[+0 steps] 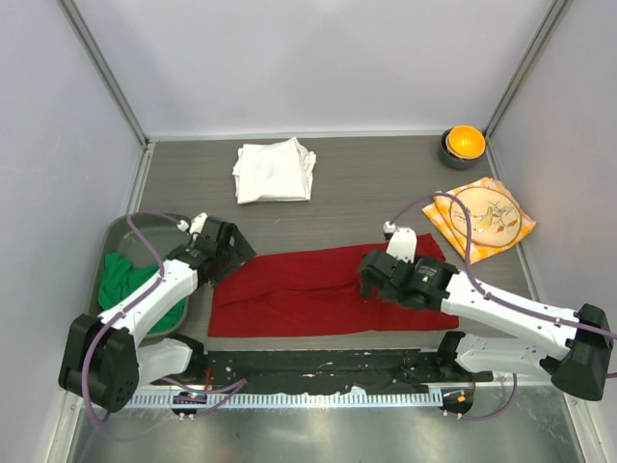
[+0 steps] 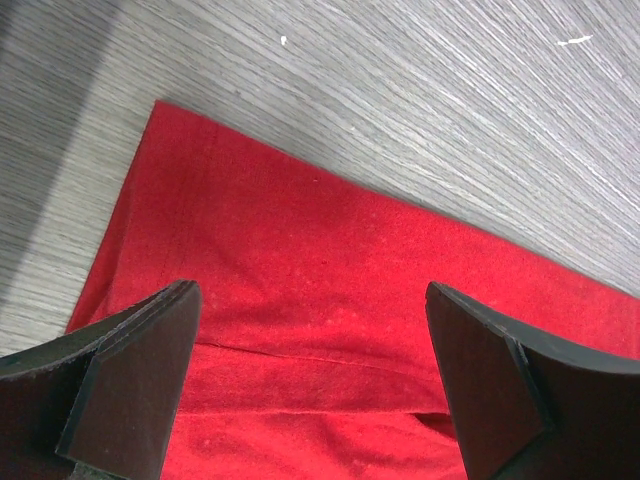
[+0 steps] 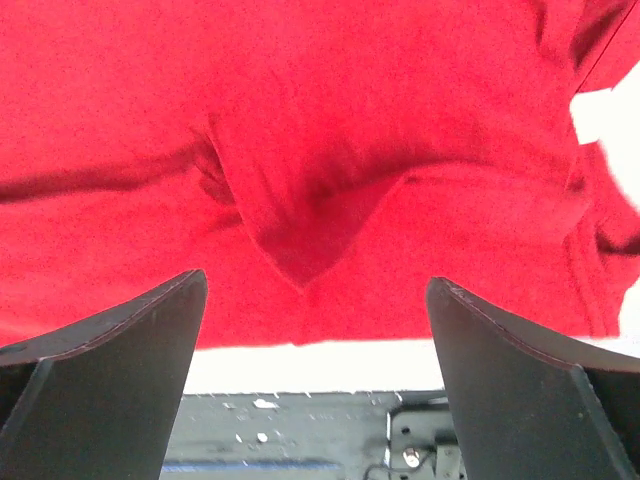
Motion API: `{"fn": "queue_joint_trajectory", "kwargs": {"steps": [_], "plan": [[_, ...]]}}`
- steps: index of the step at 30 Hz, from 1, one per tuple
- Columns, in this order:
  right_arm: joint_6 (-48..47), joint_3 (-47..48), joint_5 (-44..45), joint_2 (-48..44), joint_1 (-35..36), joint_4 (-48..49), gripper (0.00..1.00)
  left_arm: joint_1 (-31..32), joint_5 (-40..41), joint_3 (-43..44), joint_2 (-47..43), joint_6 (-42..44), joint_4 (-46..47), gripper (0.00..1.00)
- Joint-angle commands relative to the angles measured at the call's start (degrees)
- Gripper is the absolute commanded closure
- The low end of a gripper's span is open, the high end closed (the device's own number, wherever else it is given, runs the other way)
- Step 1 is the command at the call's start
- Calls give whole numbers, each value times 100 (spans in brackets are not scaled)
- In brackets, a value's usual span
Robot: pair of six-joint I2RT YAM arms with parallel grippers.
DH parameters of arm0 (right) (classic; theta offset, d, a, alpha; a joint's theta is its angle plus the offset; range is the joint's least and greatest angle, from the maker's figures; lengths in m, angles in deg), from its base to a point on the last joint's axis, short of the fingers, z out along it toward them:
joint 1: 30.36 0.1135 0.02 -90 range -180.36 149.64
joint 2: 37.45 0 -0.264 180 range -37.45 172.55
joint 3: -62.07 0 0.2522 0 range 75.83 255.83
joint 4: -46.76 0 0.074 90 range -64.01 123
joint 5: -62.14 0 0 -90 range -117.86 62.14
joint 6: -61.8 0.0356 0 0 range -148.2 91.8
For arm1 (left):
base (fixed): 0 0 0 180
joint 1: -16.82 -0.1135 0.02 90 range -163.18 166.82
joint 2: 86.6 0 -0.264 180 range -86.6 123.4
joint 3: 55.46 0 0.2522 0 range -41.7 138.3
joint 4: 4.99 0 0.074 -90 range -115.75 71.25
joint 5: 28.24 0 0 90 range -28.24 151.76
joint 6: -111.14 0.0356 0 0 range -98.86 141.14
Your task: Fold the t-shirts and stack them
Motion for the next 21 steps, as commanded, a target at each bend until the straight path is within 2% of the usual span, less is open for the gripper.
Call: {"fn": "queue_joint_trajectory", "kwargs": {"steps": [1, 3, 4, 5, 7, 9, 16, 21], "plan": [[-154, 856, 1384, 120, -82, 27, 2, 26, -198, 293, -15, 85, 177, 1], [-444, 980, 1368, 392, -511, 246, 2, 130, -356, 590, 73, 242, 195, 1], [-802, 972, 1237, 446, -705, 665, 2, 175, -409, 706, 169, 313, 177, 2], [-971, 894, 1044, 481, -1255, 956, 2, 227, -462, 811, 214, 366, 168, 2], [-1174, 605, 222, 630, -1846, 1597, 2, 359, -690, 1101, 319, 480, 99, 2], [-1333, 402, -12, 823, -2330, 1968, 2, 464, -822, 1242, 346, 542, 11, 2], [-1421, 6, -135, 1430, -2552, 2251, 2, 579, -911, 1164, 144, 595, 45, 2], [-1202, -126, -311, 1326, -2552, 1919, 5, 579, -946, 927, 117, 595, 212, 2]]}}
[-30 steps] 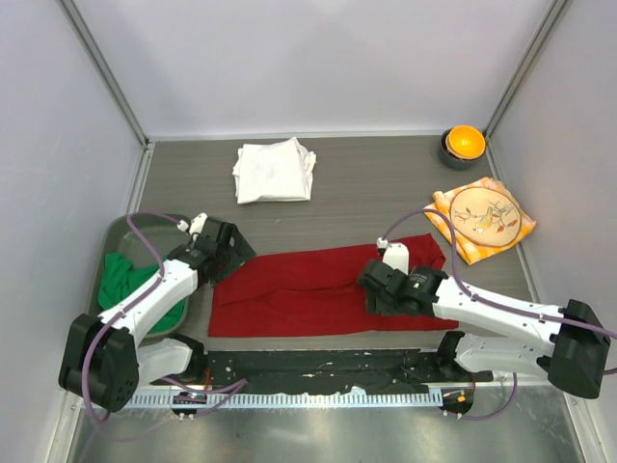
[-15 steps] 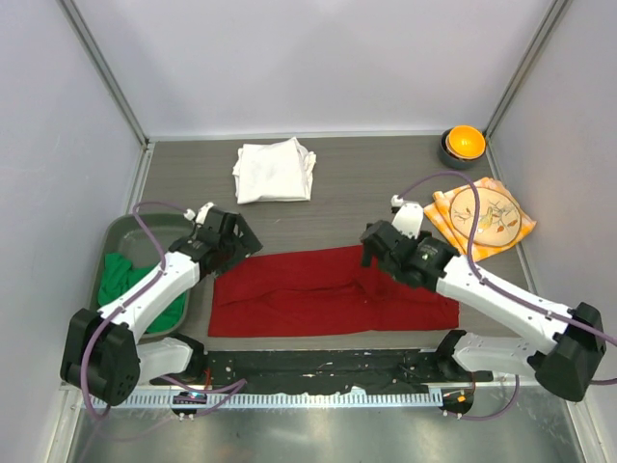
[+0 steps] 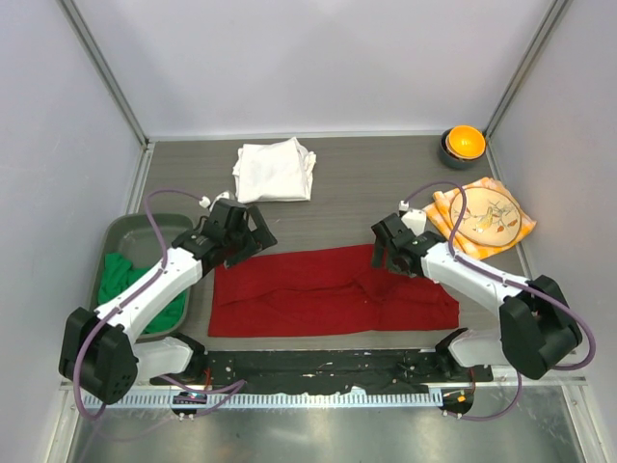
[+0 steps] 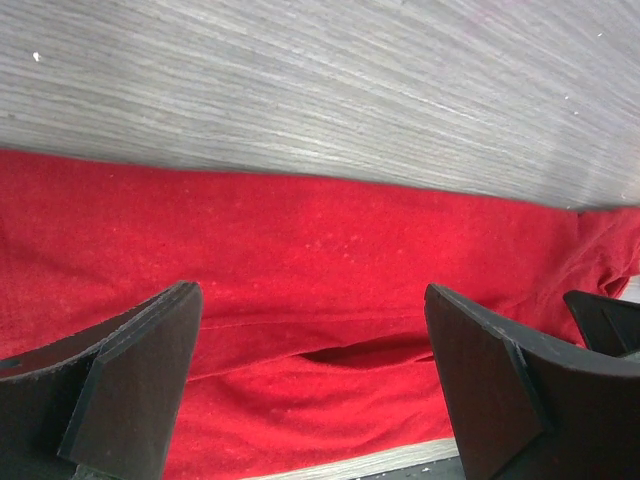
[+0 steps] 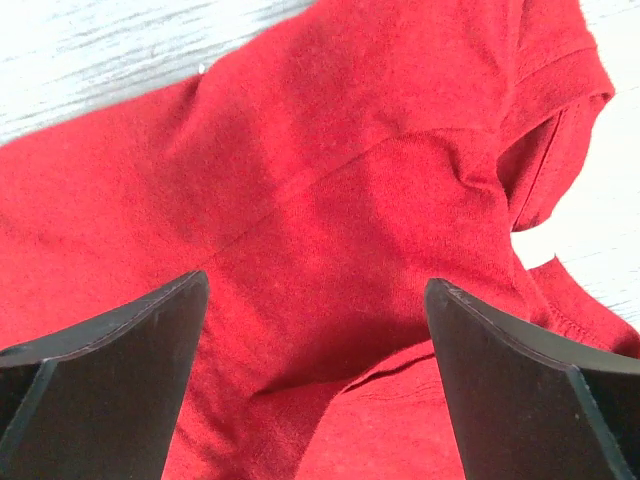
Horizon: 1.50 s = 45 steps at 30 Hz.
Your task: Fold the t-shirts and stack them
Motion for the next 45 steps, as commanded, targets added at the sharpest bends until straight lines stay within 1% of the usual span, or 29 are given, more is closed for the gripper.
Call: {"fn": "queue_joint_trajectory", "kwargs": {"steps": [1, 6, 10, 12, 15, 21, 27, 29, 31, 35, 38, 40, 41, 42, 43, 44, 45], "plan": [[140, -57, -145, -229, -15, -135, 5, 15, -144, -175, -130, 97, 252, 2], [422, -399, -198, -721, 3, -592, 4, 15, -240, -342, -68, 61, 462, 2], [694, -496, -119, -1046, 90, -1014, 5, 15, -337, -412, 2, 18, 603, 2], [791, -479, -145, -1151, 301, -1163, 3, 15, -381, -456, 2, -9, 673, 2], [1168, -365, 83, -1091, 582, -1558, 2, 24, -390, -527, -6, -26, 718, 2], [1845, -329, 382, -616, 1048, -2068, 0, 24, -372, -676, -164, -18, 735, 2], [2223, -382, 286, -475, 1567, -2289, 0, 24, -337, -790, -270, 17, 700, 2], [2337, -347, 216, -466, 1874, -2411, 0, 24, -320, -817, -314, 26, 691, 2], [2530, -242, 189, -449, 2189, -2508, 0, 24, -285, -852, -367, 26, 683, 2], [2813, 346, 505, -597, 2463, -3035, 1, 24, -258, -852, -428, 44, 630, 2], [2690, 732, 943, -791, 2455, -3028, 0, 24, -284, -826, -455, 61, 569, 2], [2629, 892, 1582, -853, 2359, -3001, 0, 24, -354, -747, -472, 140, 533, 2], [2367, 953, 1743, -844, 2245, -2775, 0, 24, -363, -712, -464, 175, 472, 2], [2147, 945, 1788, -740, 1853, -2573, 0, 24, -381, -650, -463, 219, 411, 2], [1919, 945, 1667, -687, 1622, -2344, 0, 24, -398, -502, -429, 298, 323, 2], [1386, 884, 1587, -634, 1376, -1803, 0, 24, -416, -422, -420, 351, 122, 2], [1189, 832, 1534, -590, 1061, -1484, 0, 24, -425, -352, -420, 386, 33, 2]]}}
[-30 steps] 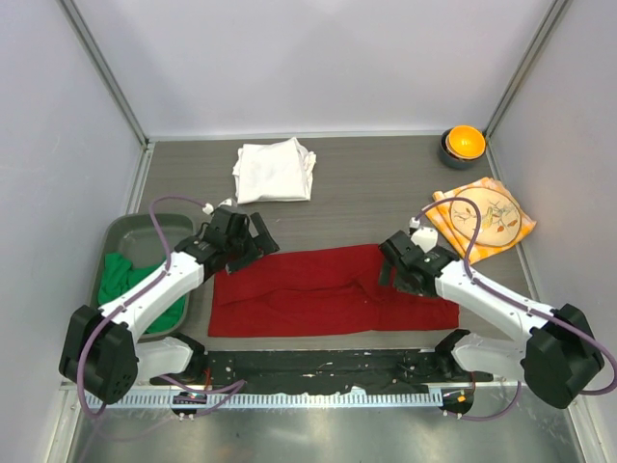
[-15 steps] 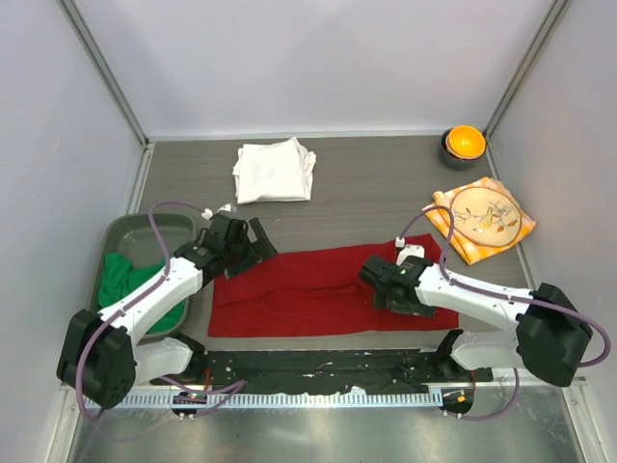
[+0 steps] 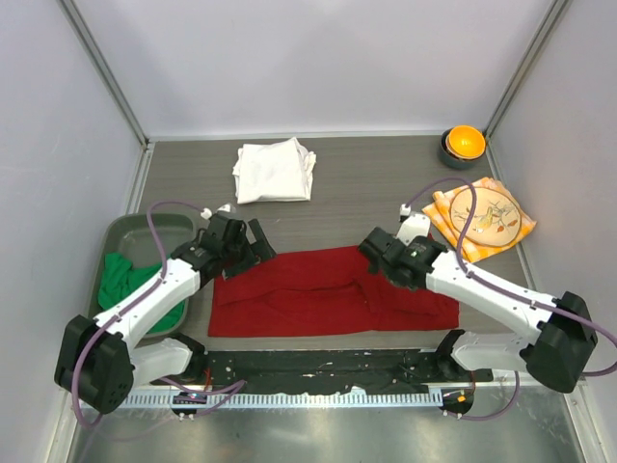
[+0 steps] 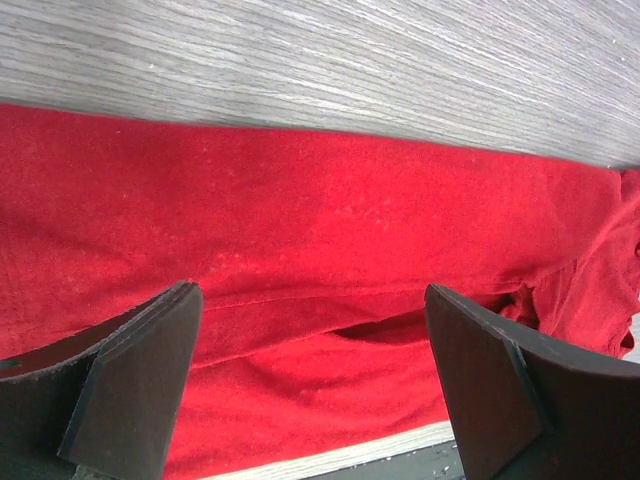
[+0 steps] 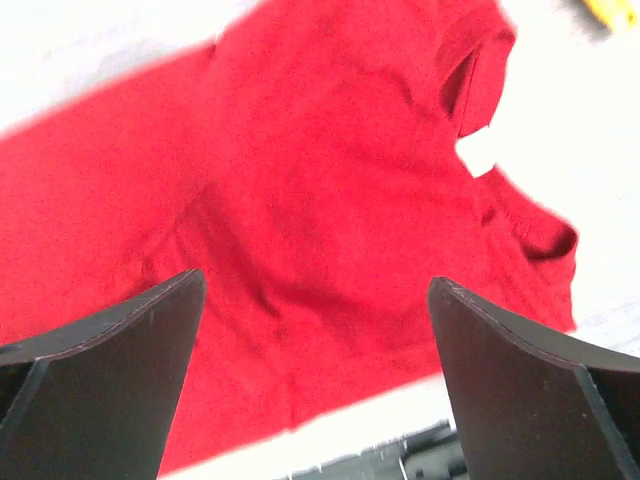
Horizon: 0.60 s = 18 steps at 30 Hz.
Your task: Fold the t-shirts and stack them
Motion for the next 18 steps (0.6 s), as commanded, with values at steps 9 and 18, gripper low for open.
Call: {"fn": "queue_joint_trajectory", "kwargs": {"steps": [9, 18], "plan": [[-2273, -806, -675, 333, -2072, 4817, 0, 20, -492, 1061, -522, 697, -1040, 0], [-2089, -832, -1667, 1448, -2766, 5785, 0, 20, -827, 1343, -672, 855, -1304, 0]]}}
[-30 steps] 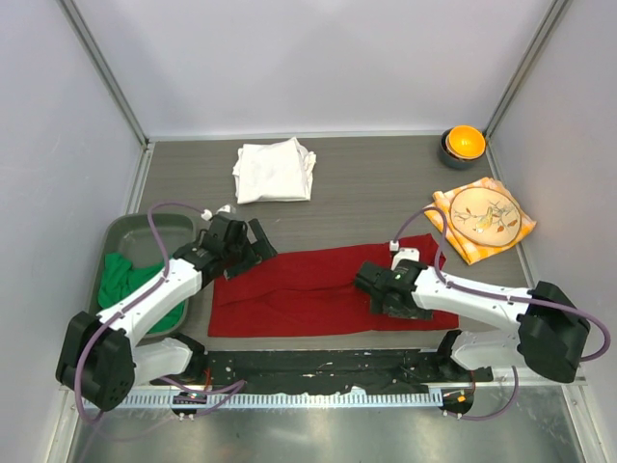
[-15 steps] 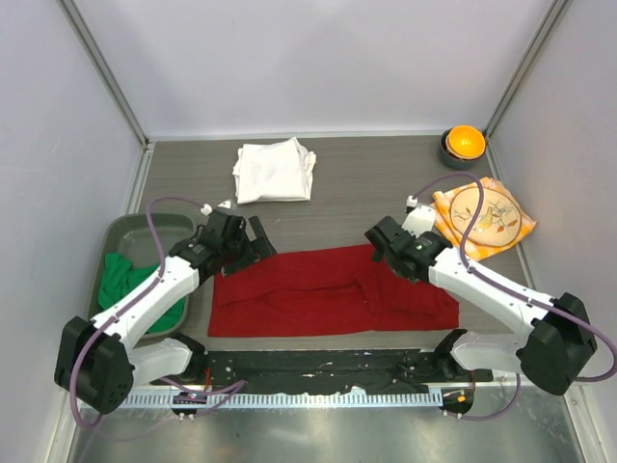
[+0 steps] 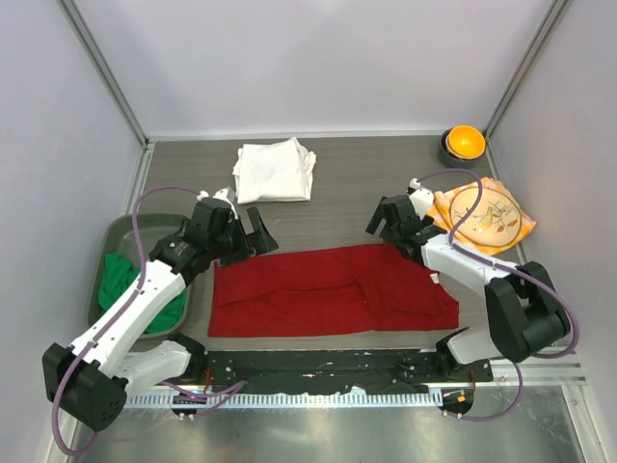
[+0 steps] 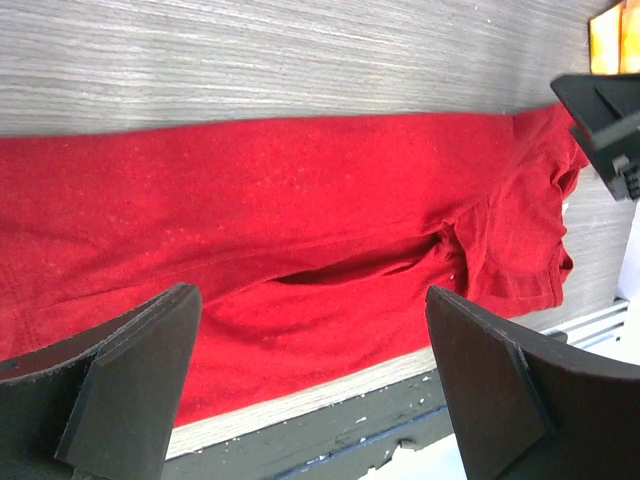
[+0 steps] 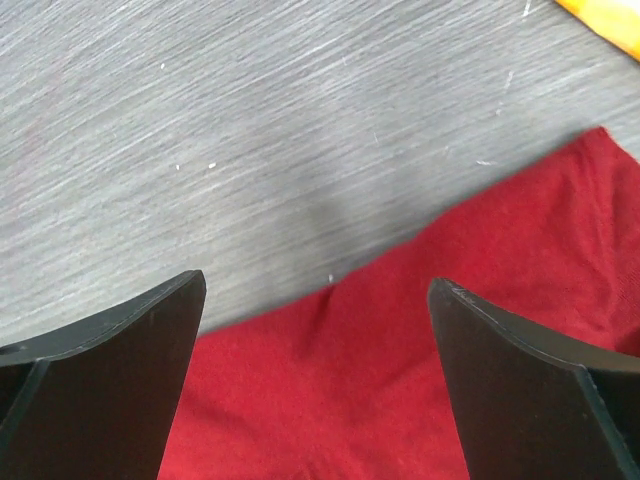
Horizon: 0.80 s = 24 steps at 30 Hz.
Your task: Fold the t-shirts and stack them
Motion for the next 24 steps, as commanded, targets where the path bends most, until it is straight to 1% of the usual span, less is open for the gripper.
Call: {"fn": "queue_joint_trajectory", "kwargs": {"steps": [1, 8, 13, 16, 18, 20, 23, 24], "plan": [[72, -2, -606, 425, -275, 948, 0, 20, -284, 248, -75, 186, -198, 0], [257, -55, -914, 856, -504, 1098, 0, 20, -258, 301, 30, 195, -198, 0], [381, 24, -871, 1101, -591, 1054, 0, 11, -258, 248, 241, 178, -49, 0], [451, 287, -932, 1619, -696, 1045, 0, 11, -284, 231, 443, 151, 39, 0], [495, 454, -1011, 2129, -741, 1098, 0, 2, -267, 213, 574, 160, 57, 0], [565, 849, -1168, 2724, -837, 1124, 0, -15, -267, 213, 645, 177, 74, 0], [601, 1578, -1476, 3315, -943, 1116, 0, -77, -232, 266, 742, 257, 57, 0], [592, 1841, -1555, 3735, -961, 1063, 0, -112, -223, 275, 760, 274, 57, 0]]}}
